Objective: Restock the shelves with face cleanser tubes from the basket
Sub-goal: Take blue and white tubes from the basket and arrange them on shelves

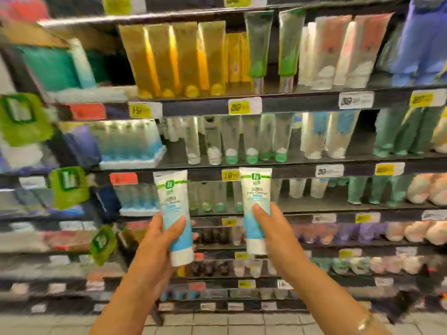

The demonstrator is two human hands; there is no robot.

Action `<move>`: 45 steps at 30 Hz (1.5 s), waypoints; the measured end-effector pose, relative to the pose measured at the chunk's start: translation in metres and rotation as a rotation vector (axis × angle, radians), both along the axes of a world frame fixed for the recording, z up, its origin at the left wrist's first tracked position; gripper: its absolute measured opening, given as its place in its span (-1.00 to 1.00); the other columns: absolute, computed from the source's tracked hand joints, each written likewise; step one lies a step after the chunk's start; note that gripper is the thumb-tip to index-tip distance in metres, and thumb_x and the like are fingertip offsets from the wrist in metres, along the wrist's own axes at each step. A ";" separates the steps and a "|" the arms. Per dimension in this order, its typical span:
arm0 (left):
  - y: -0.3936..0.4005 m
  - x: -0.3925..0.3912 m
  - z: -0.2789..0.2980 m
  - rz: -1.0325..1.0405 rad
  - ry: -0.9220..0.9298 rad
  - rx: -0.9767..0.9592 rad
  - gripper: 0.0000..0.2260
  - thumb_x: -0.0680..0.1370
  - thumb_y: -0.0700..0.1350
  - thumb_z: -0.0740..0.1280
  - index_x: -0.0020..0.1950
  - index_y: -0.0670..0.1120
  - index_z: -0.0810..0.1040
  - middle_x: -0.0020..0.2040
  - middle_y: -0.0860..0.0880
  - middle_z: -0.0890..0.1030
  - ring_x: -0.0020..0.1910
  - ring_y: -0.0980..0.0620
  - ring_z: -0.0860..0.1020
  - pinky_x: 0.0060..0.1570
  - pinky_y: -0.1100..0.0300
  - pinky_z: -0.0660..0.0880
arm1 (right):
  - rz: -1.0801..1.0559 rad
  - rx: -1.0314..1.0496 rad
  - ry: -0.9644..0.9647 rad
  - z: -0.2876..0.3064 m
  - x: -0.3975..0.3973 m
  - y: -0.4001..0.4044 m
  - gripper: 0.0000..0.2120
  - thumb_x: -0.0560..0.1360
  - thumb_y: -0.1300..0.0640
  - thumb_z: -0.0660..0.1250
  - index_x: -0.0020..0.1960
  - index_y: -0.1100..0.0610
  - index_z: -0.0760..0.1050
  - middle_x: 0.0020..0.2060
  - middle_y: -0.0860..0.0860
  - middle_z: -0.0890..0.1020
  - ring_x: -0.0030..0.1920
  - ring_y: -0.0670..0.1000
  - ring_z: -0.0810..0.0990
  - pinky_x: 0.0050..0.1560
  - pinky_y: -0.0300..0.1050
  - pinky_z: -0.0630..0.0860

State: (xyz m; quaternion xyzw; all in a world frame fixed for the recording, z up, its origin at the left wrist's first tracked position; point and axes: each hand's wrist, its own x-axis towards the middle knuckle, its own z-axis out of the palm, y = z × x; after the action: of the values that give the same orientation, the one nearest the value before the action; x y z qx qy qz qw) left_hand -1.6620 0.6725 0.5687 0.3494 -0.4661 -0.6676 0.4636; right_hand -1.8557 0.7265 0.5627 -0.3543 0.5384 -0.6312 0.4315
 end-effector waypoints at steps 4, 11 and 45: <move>-0.021 0.080 0.021 0.062 -0.012 -0.101 -0.67 0.35 -0.12 0.32 0.11 -0.05 0.47 -0.25 -0.01 0.64 -0.38 0.10 0.60 -0.43 0.26 0.54 | 0.082 -0.050 -0.019 0.024 0.079 -0.041 -0.79 0.57 0.02 0.17 0.16 0.08 0.39 -0.14 -0.01 0.58 -0.24 -0.09 0.58 -0.27 -0.20 0.49; -0.067 0.150 0.059 0.104 0.011 -0.203 -0.69 0.34 -0.11 0.33 0.07 -0.02 0.50 -0.24 0.00 0.66 -0.35 0.10 0.62 -0.41 0.26 0.54 | 0.223 -0.176 -0.080 0.075 0.151 -0.109 -0.86 0.54 0.09 0.23 0.07 0.09 0.46 -0.22 -0.03 0.62 -0.32 -0.16 0.61 -0.36 -0.25 0.52; -0.338 0.147 0.180 0.215 0.080 -0.389 -0.55 0.22 0.06 0.41 0.10 0.09 0.51 -0.06 0.01 0.67 -0.15 0.05 0.65 -0.23 0.10 0.53 | -0.053 -0.336 0.302 0.233 0.205 -0.487 -0.62 0.47 0.35 0.31 0.25 0.29 0.31 0.20 0.26 0.49 0.20 0.21 0.50 0.19 0.14 0.48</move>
State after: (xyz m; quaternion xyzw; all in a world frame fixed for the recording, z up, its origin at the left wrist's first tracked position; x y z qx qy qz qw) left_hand -1.5148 0.3348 0.7487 0.2742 -0.5275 -0.5254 0.6087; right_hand -1.6507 0.2399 0.7957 -0.4974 0.4935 -0.6629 0.2640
